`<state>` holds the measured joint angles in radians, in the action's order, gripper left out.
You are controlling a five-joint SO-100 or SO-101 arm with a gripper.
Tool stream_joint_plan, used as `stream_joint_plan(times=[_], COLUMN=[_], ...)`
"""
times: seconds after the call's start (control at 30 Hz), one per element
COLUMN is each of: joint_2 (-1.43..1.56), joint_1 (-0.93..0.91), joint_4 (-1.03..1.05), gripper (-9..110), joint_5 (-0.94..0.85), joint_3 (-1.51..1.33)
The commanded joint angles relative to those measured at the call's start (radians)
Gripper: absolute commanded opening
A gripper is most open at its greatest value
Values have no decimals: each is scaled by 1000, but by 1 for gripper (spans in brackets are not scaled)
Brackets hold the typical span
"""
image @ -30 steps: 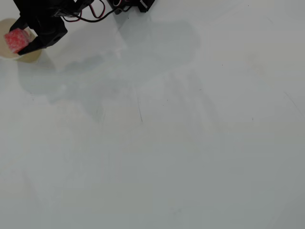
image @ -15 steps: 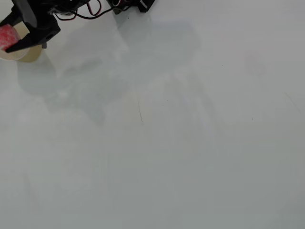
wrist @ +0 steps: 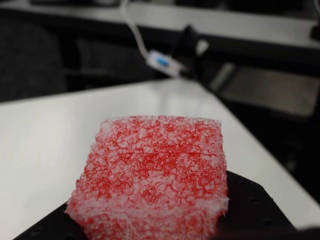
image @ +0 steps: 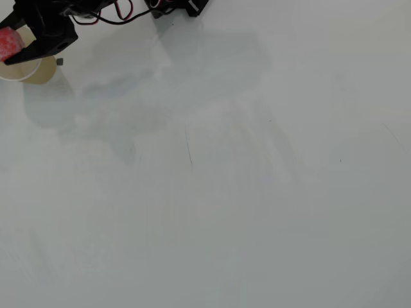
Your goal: Pick up the cube and drop it in the cup.
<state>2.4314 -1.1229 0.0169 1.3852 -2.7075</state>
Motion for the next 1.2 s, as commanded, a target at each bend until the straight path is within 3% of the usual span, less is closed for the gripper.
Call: stream_joint_plan(times=[0.0,0.53,0.63,0.93,1.03,1.17], joint_2=[-5,-12,-8,-3,-3,-3], joint_1=[-28,-38,-38,-38,-38,-38], joint_4=[-54,-74,-80,-80,-80,-80], gripper=[0,1,12,17,28,32], joint_5=[-2,-2,-5,-6,-8,-9], joint_3=[161,155,150,138,138,135])
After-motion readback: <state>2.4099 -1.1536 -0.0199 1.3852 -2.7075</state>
